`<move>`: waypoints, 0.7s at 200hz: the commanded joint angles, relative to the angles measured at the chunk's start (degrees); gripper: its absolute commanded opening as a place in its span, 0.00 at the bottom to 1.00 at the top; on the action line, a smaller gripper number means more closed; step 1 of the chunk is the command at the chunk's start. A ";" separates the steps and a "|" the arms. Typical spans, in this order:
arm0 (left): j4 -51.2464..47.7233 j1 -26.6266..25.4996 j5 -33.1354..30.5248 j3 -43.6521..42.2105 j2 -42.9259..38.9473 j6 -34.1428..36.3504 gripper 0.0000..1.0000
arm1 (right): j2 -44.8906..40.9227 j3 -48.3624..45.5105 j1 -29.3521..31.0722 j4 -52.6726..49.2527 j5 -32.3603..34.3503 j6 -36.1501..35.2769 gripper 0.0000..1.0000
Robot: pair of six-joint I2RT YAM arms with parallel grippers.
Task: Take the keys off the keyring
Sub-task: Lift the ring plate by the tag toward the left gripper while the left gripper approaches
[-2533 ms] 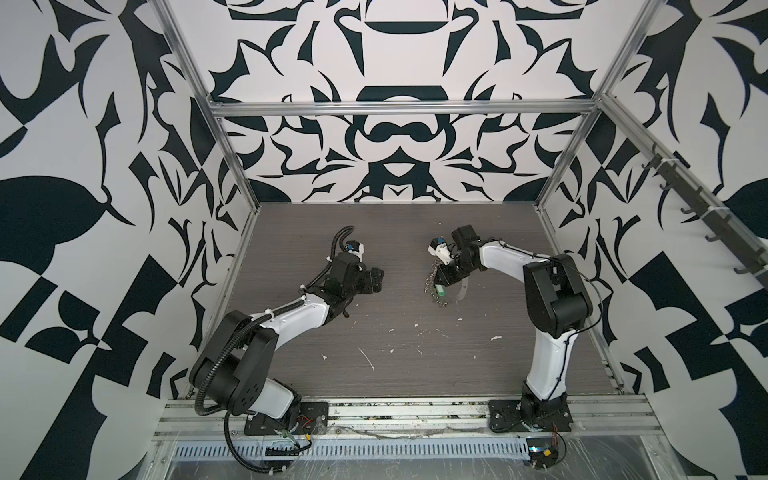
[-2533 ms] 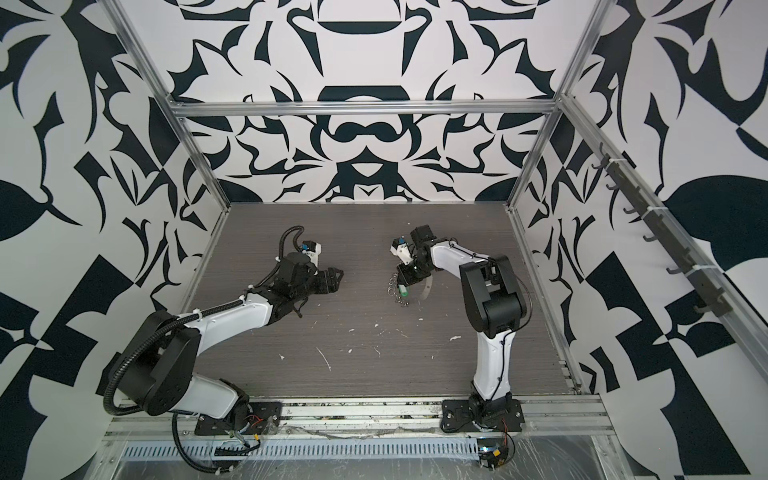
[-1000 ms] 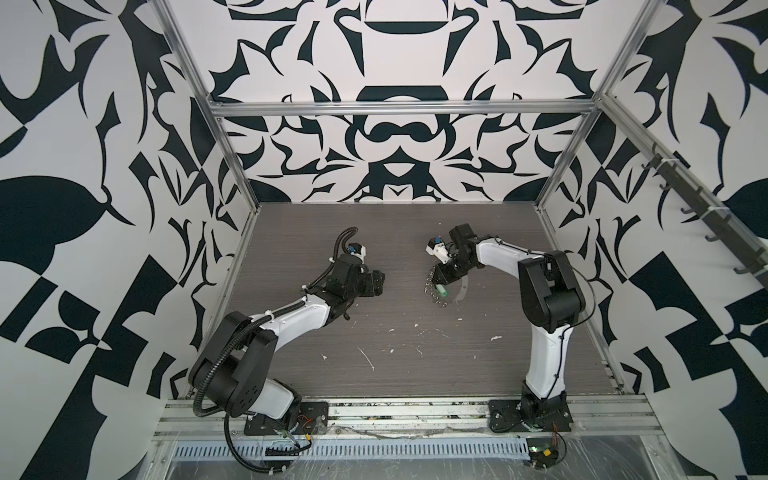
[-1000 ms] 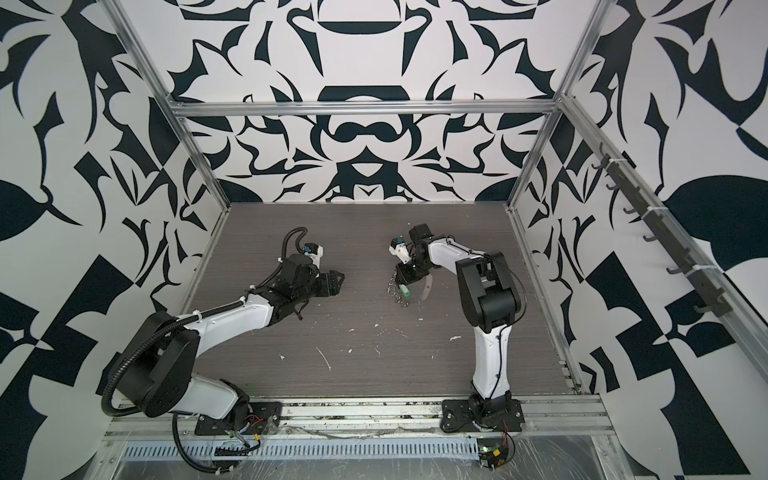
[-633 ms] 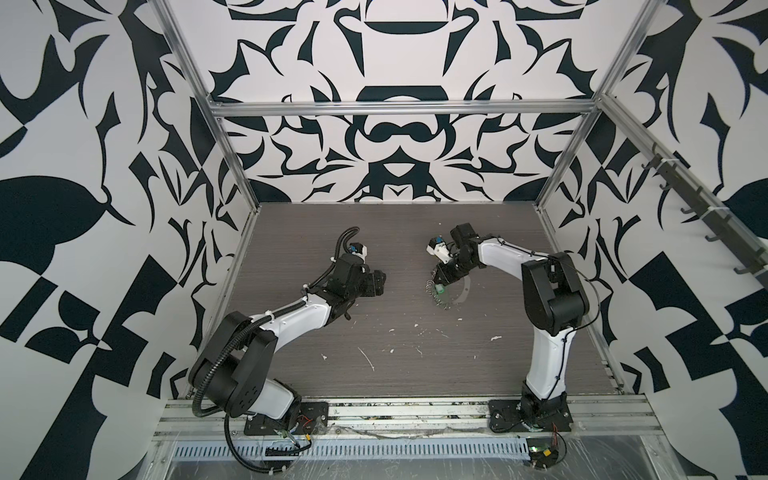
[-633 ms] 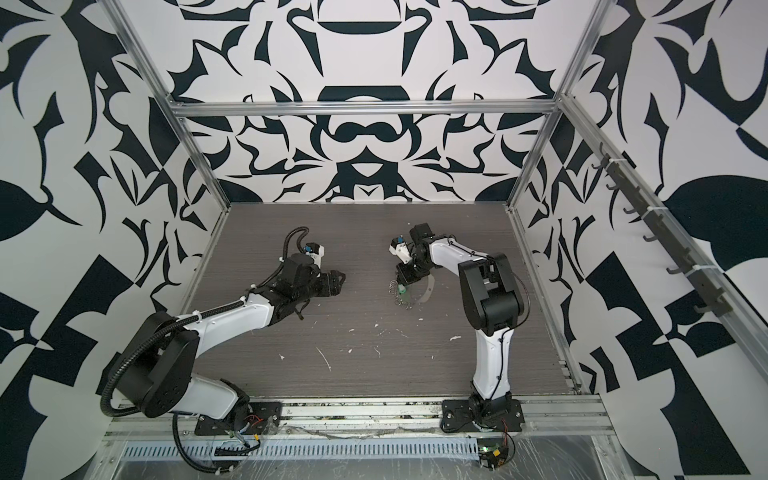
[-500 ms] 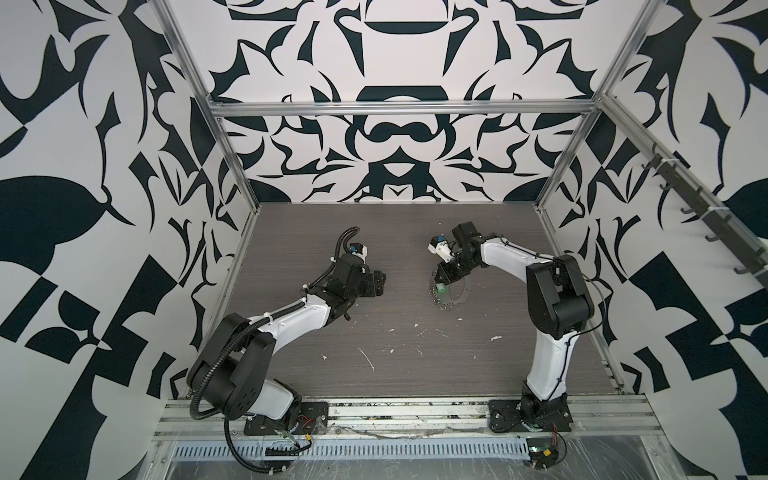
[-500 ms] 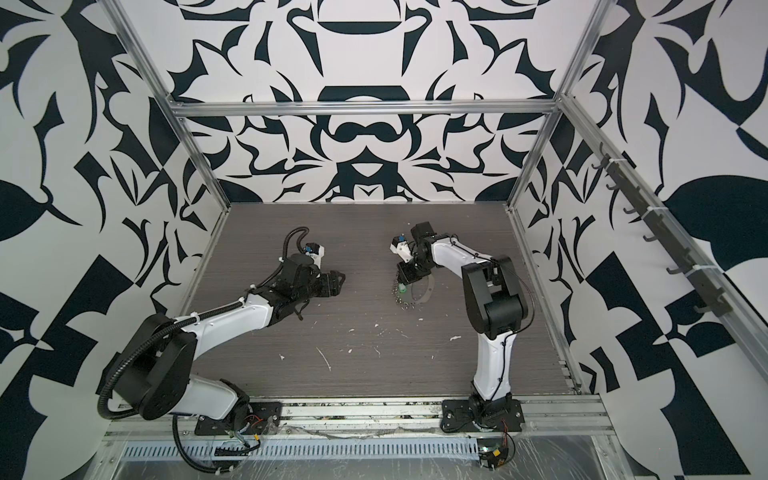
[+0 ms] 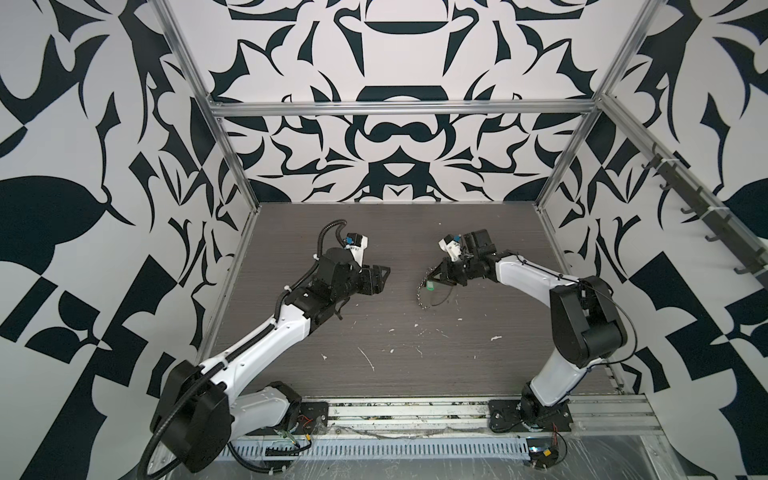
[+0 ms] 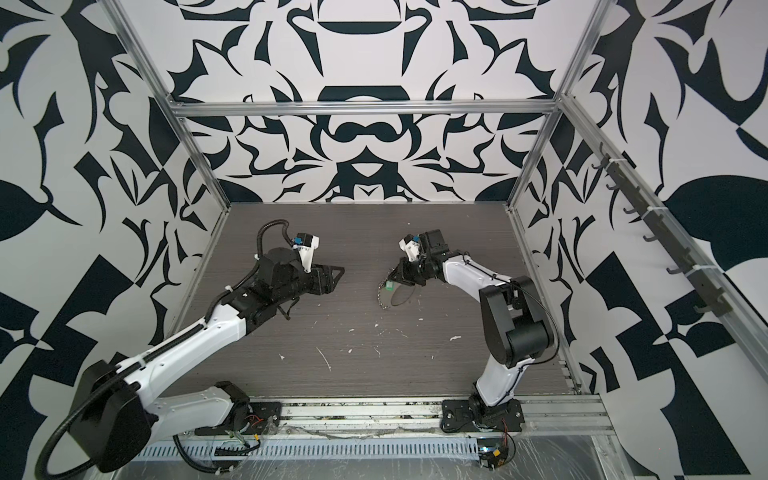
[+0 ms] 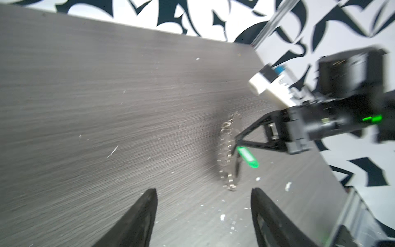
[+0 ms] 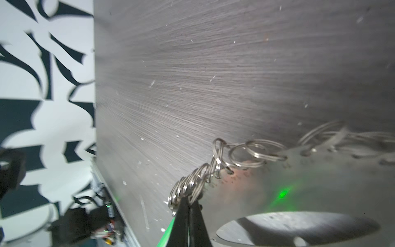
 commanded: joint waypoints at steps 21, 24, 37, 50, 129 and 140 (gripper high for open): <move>-15.33 -1.21 6.11 10.33 0.24 -8.70 0.71 | -10.08 -7.07 2.26 21.91 4.45 21.34 0.00; -15.34 -1.41 6.71 10.70 0.51 -9.36 0.71 | -10.67 -7.39 2.46 22.32 5.20 21.72 0.00; -15.45 -2.26 8.45 12.03 1.80 -12.57 0.71 | -13.15 -8.72 3.09 23.46 8.26 23.10 0.00; -15.06 -2.95 9.77 12.81 3.15 -15.70 0.71 | -15.38 -10.36 3.54 25.38 10.66 24.96 0.00; -2.86 -6.49 16.90 14.50 12.65 -22.42 0.70 | -19.29 -14.04 4.88 35.31 16.43 32.75 0.00; -0.68 -6.72 17.55 14.30 13.70 -23.44 0.70 | -19.49 -13.66 4.96 35.29 16.51 32.85 0.00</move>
